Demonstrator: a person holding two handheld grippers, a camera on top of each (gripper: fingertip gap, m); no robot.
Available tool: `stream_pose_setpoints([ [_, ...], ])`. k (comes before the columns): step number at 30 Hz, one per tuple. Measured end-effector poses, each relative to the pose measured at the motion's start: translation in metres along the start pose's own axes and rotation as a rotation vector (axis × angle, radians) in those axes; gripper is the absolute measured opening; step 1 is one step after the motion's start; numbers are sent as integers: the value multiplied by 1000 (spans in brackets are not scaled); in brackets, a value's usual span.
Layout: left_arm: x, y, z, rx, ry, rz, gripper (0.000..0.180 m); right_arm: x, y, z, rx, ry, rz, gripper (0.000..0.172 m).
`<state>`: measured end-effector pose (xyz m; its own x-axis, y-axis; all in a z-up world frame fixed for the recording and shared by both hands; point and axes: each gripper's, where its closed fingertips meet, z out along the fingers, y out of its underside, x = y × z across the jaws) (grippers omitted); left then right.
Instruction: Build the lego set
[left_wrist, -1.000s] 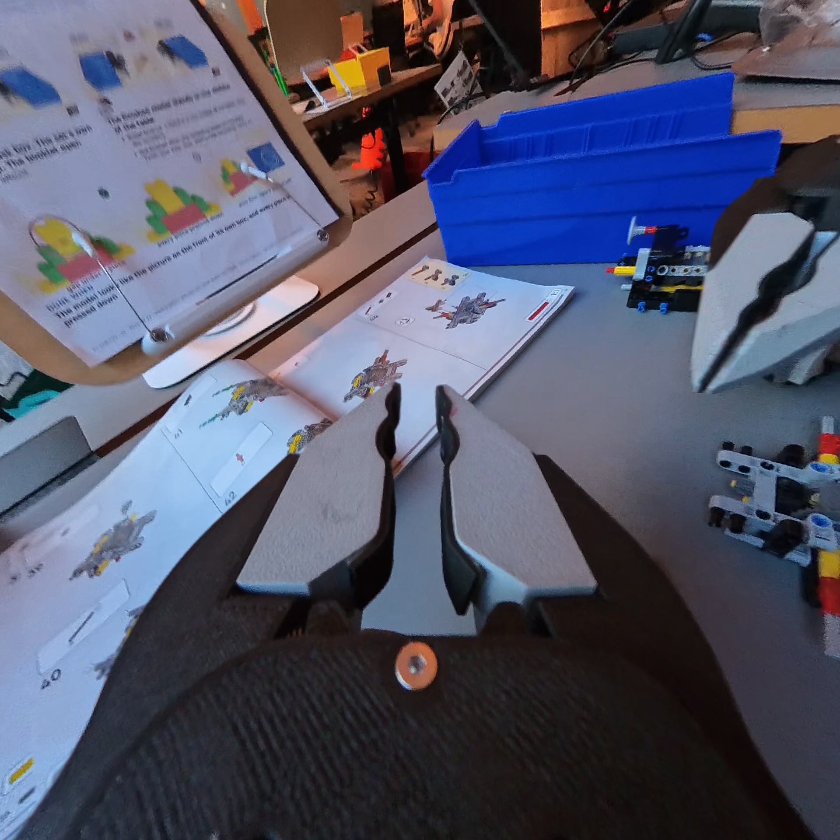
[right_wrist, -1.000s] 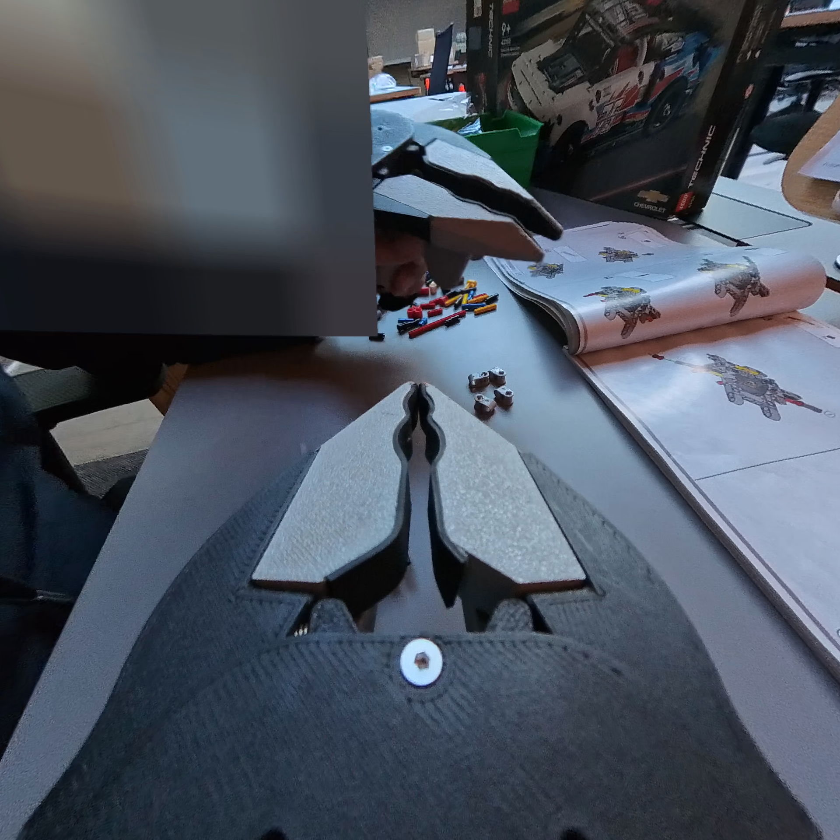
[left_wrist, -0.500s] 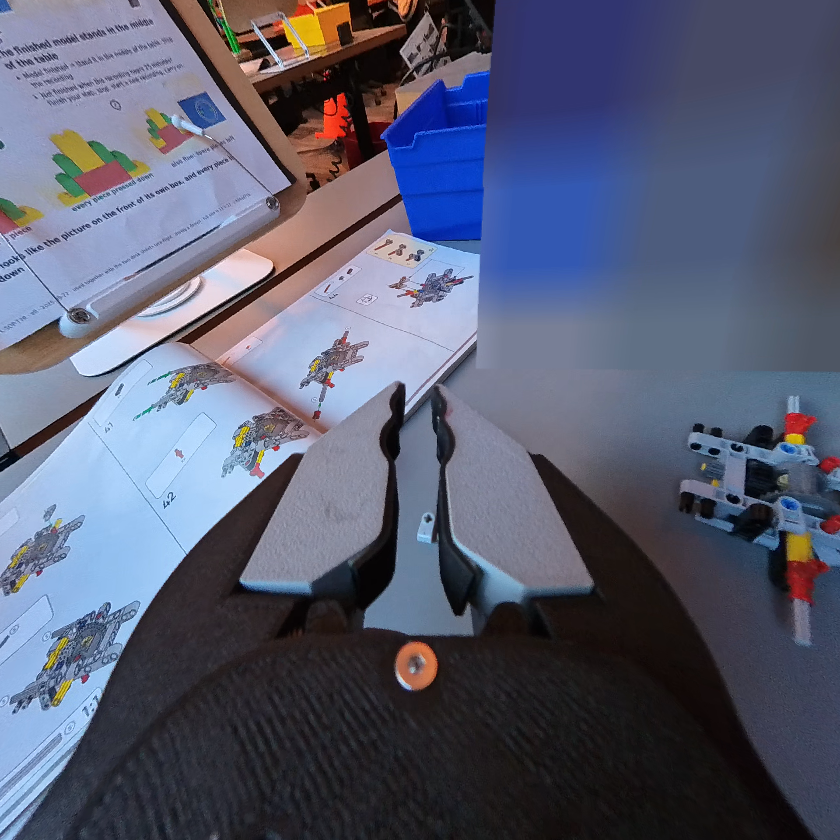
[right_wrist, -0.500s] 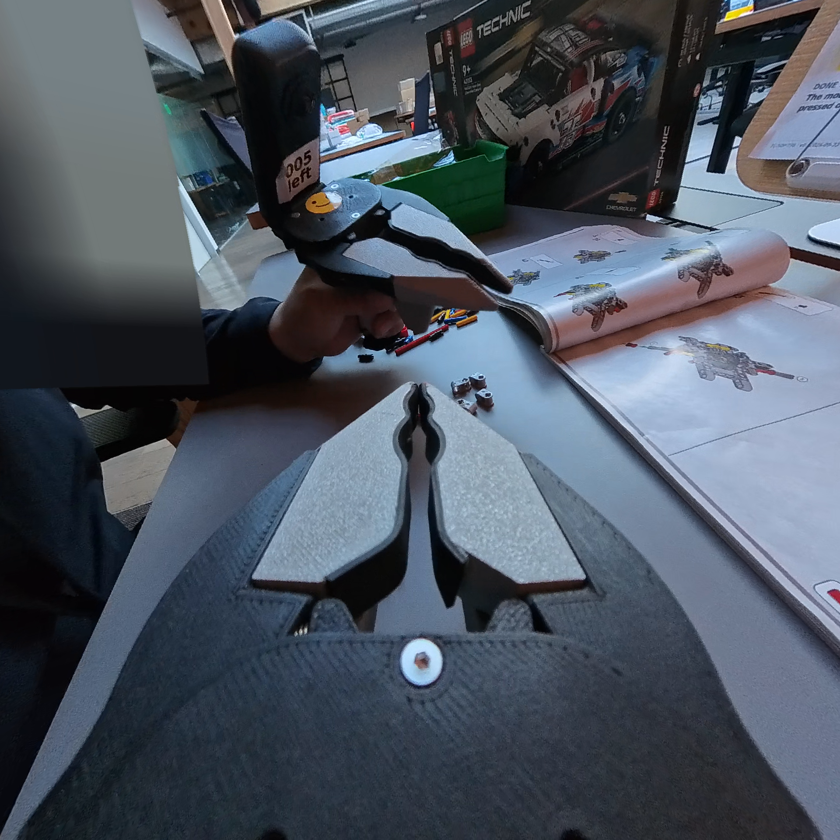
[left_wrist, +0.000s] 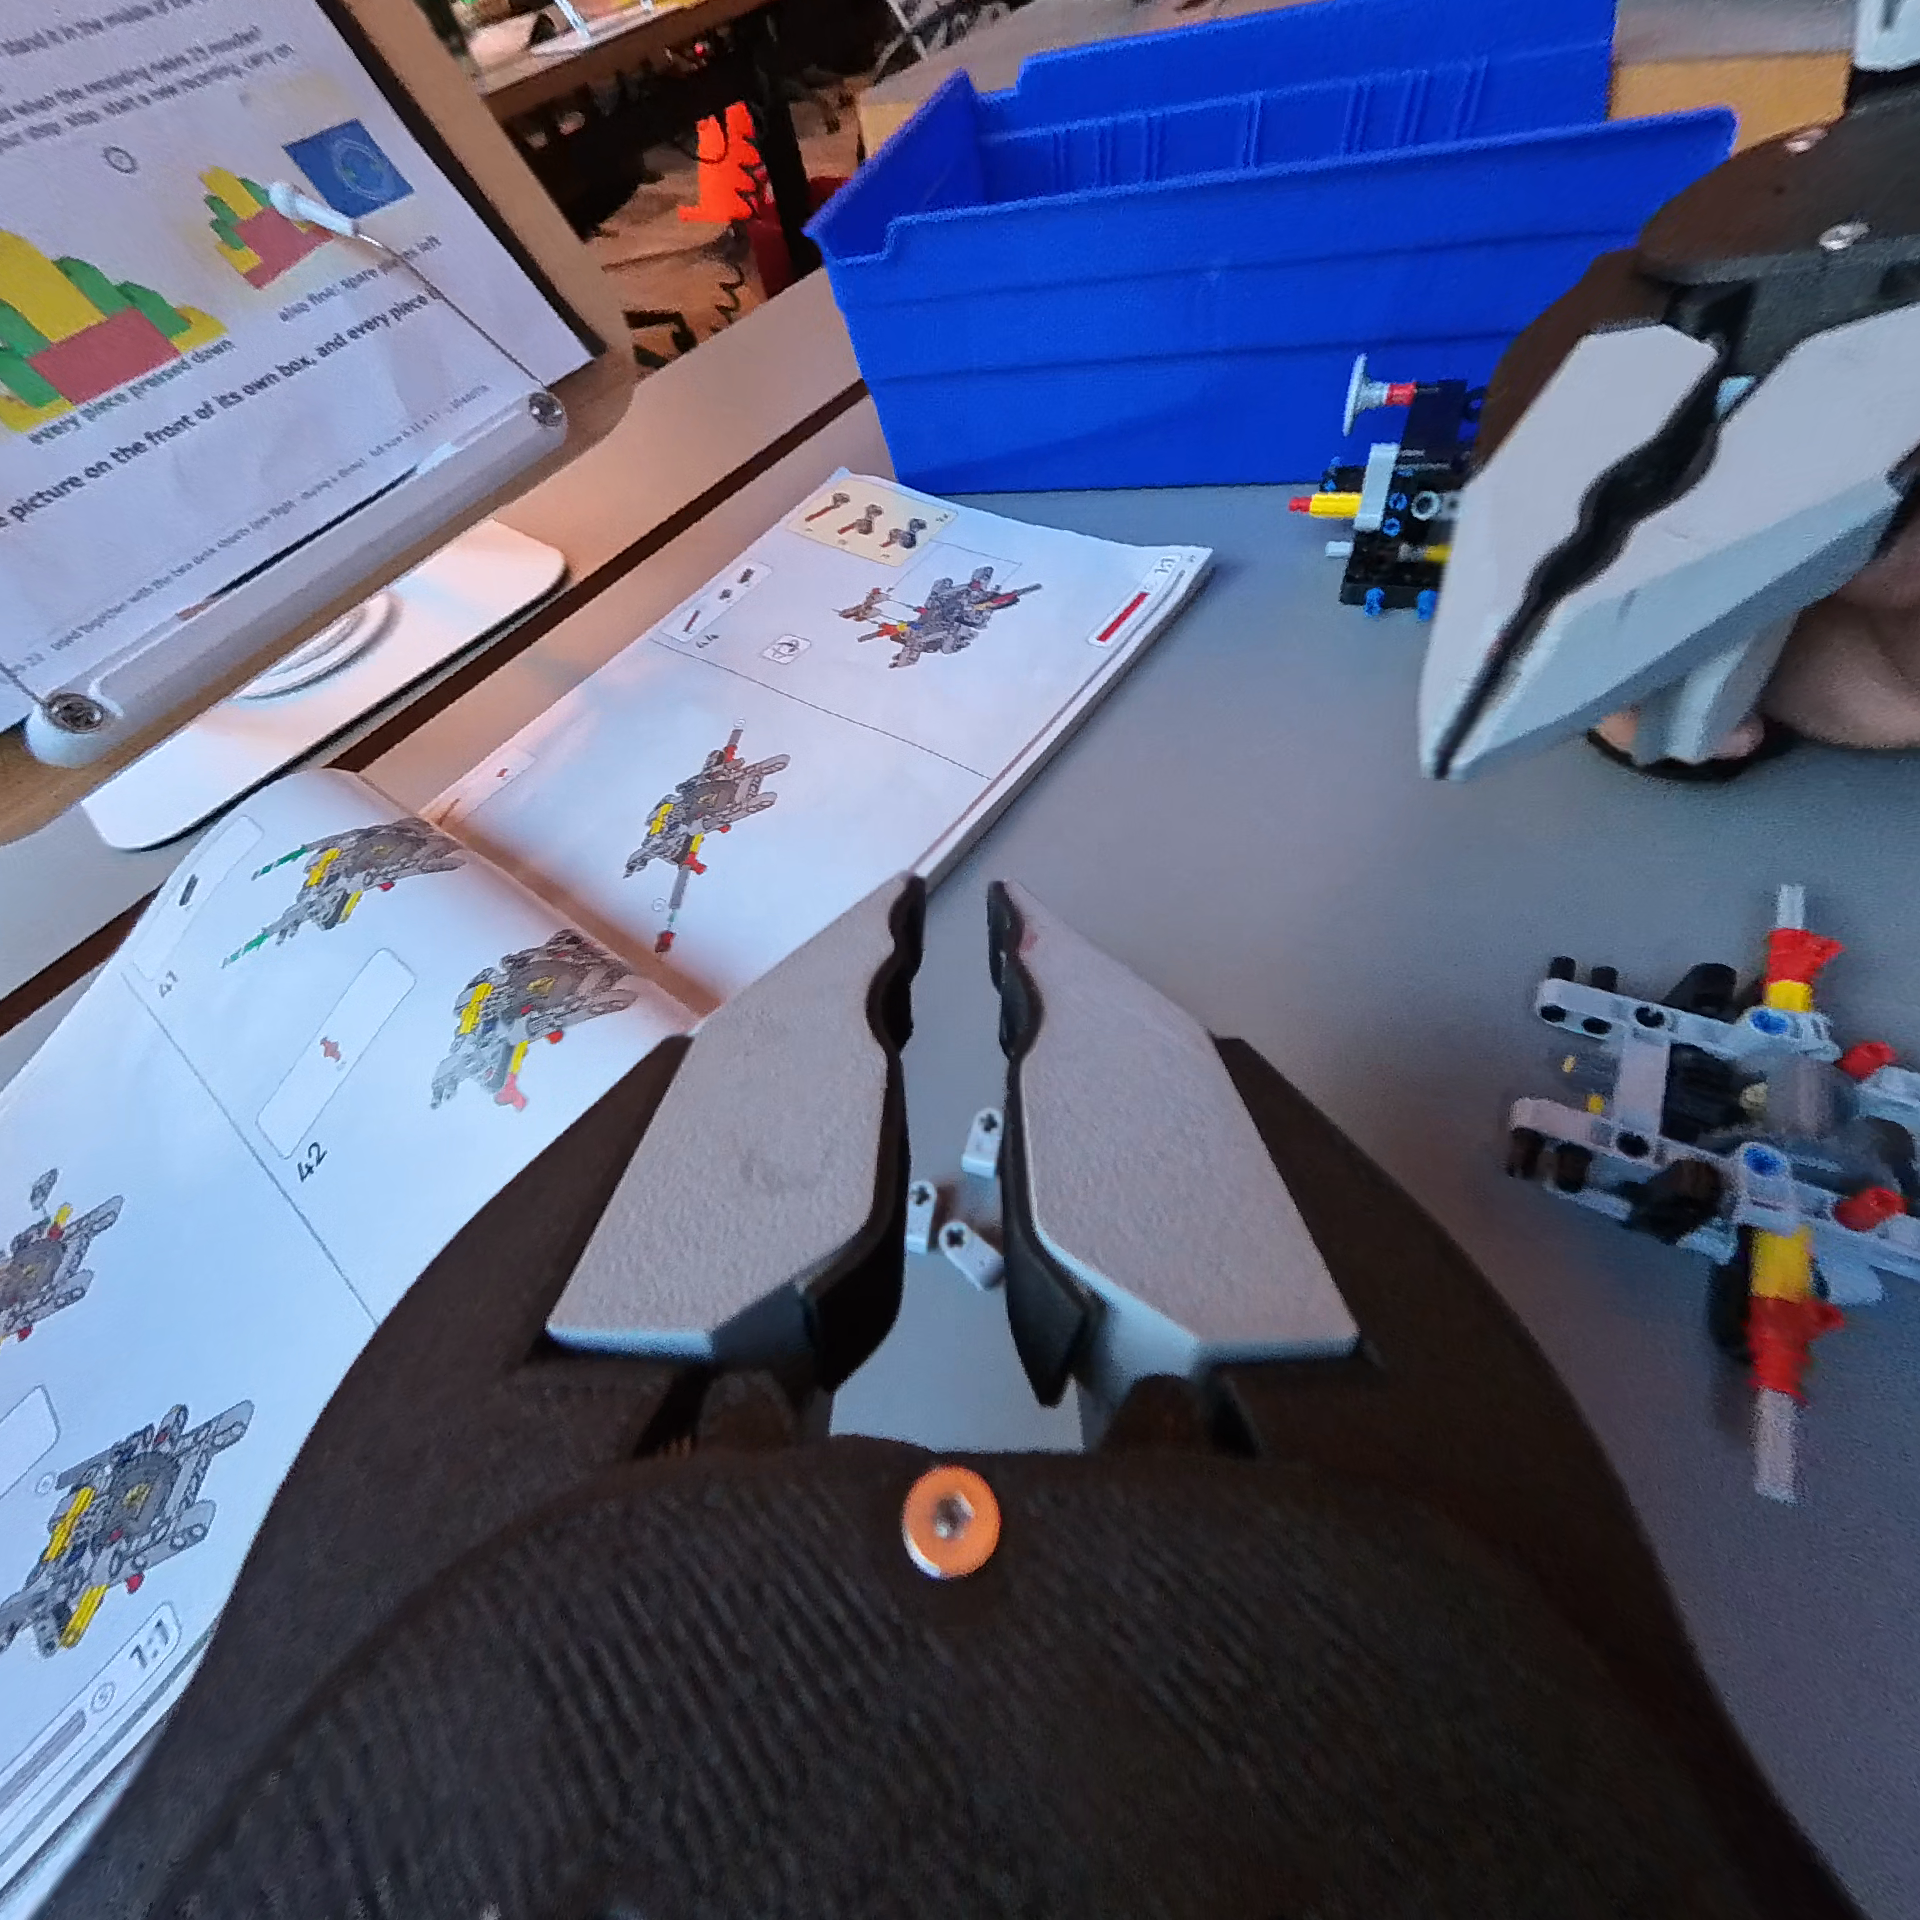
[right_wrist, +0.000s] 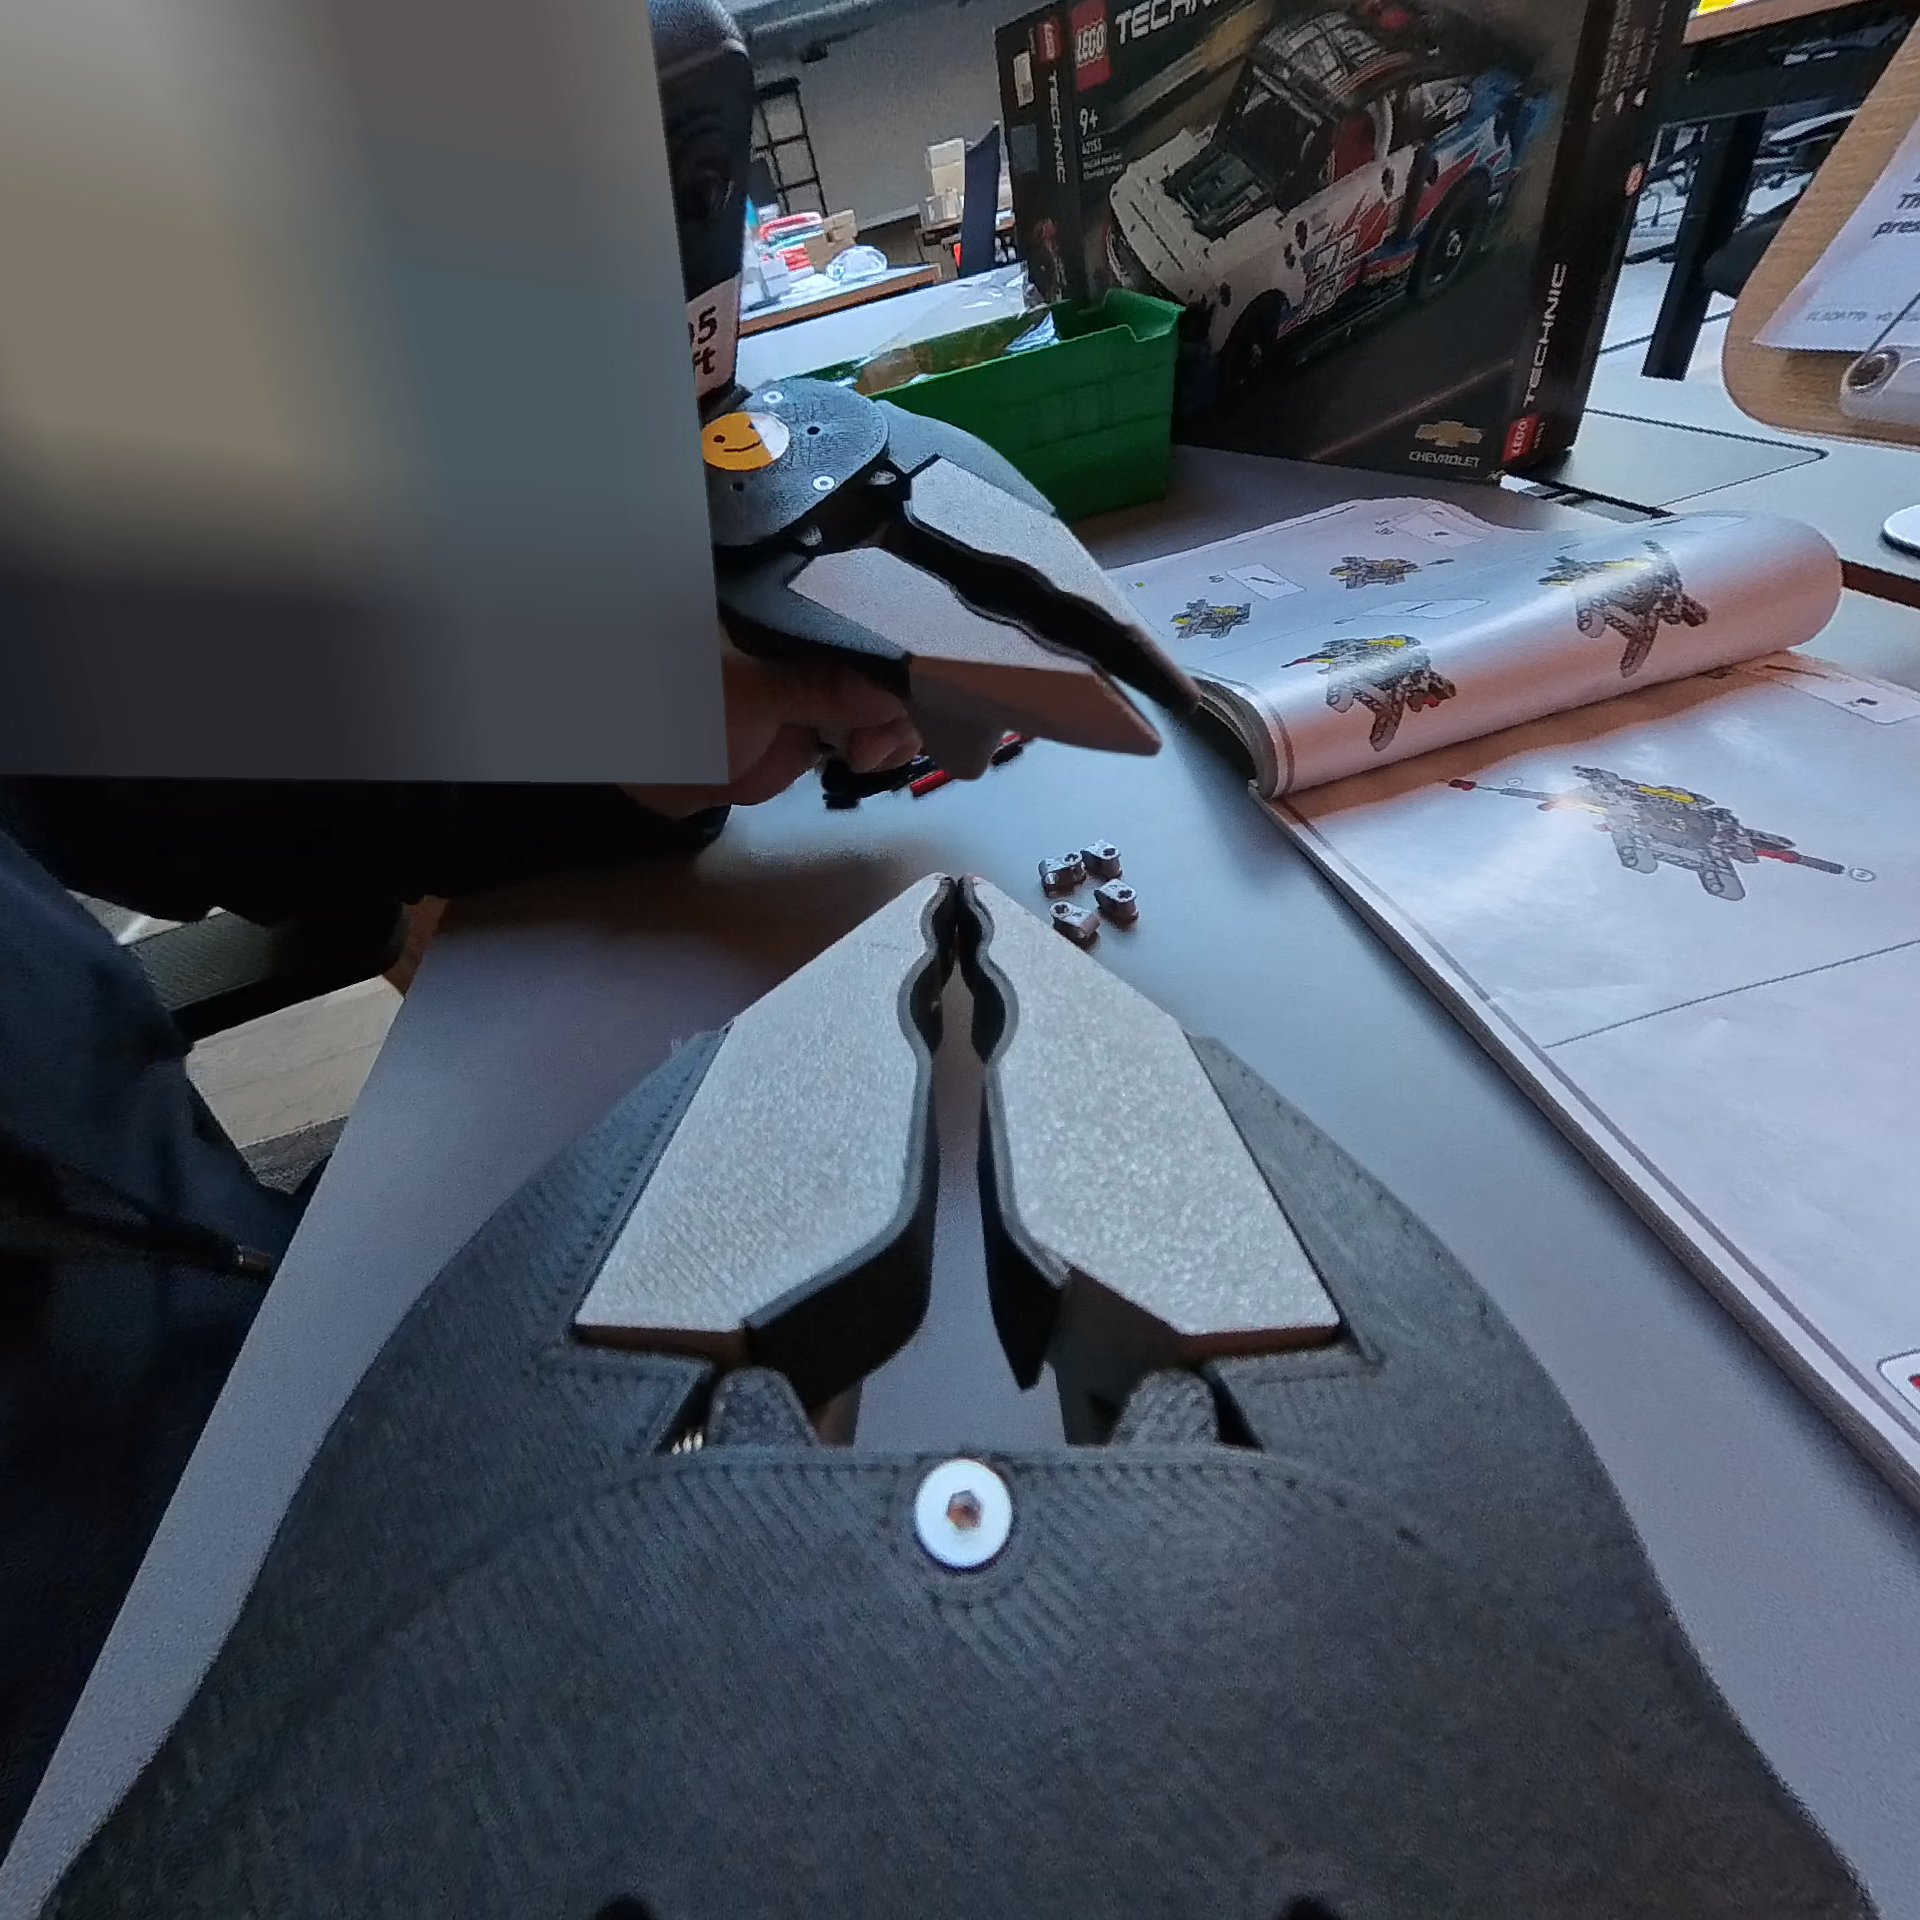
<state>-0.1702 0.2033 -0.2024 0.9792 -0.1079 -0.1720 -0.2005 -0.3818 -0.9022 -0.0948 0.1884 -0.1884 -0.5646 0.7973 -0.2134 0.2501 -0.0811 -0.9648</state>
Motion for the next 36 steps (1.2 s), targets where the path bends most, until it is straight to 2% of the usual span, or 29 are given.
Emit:
stream_pose_setpoints([
  [4, 14, -5, 1, -13, 3, 72, 10, 2, -2, 1, 8, 2, -11, 0],
  [8, 25, -5, 6, -17, 33, 75, 10, -1, -2, 3, 7, 3, -47, 0],
  [13, 19, -5, 6, -15, 2, 65, 9, -3, 0, 6, -13, 19, -92, 0],
  [17, 12, -29, -23, 19, -34, 74, 7, -2, 0, 5, -8, 46, -117, 0],
  [20, -4, -32, -59, -75, -31, 90, 9, -2, 0, 4, -8, 62, -133, 0],
  [22, -8, -16, -88, -203, 56, 59, 15, -2, 0, 5, -13, 65, -138, 0],
  [23, -18, -5, -105, -262, 42, 48, 18, -2, 1, 5, -17, 66, -141, 0],
  [27, -81, 63, -187, -522, -209, 35, 13, -3, 2, 6, -23, 66, -146, 0],
  [30, -92, 124, -239, -680, -220, -187, 8, -2, 1, 5, -14, 65, -140, 0],
  [33, -93, 170, -263, -761, -205, -394, 9, -2, 0, 5, -11, 60, -127, 0],
  [36, -88, 194, -268, -803, -187, -469, 9, -2, 0, 5, -11, 58, -123, 0],
])
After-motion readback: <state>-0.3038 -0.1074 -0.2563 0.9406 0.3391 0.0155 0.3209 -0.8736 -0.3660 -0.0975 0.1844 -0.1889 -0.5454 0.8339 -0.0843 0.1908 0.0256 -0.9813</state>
